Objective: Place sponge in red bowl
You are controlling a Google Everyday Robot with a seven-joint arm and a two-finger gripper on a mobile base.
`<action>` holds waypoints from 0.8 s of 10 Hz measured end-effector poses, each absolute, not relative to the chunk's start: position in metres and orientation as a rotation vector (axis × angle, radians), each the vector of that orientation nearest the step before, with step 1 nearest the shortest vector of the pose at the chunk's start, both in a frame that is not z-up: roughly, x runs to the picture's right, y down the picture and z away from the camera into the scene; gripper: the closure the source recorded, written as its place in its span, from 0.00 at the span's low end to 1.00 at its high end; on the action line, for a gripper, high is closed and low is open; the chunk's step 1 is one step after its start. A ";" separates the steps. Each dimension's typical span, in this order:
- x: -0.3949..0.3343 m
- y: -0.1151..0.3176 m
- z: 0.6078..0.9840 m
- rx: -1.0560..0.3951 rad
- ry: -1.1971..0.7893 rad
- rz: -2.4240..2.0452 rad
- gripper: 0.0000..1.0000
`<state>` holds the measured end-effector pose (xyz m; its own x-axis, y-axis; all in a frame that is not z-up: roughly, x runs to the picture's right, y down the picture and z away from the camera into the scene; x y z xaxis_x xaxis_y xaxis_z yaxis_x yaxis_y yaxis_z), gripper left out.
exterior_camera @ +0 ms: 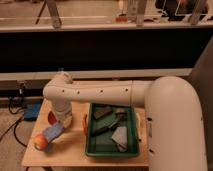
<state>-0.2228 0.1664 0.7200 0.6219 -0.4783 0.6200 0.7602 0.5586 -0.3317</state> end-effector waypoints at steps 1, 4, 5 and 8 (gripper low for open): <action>-0.225 0.165 0.721 -0.622 -0.504 -0.776 0.96; -0.220 0.158 0.717 -0.599 -0.513 -0.743 0.96; -0.223 0.154 0.716 -0.594 -0.517 -0.741 0.96; -0.227 0.142 0.719 -0.590 -0.521 -0.724 0.96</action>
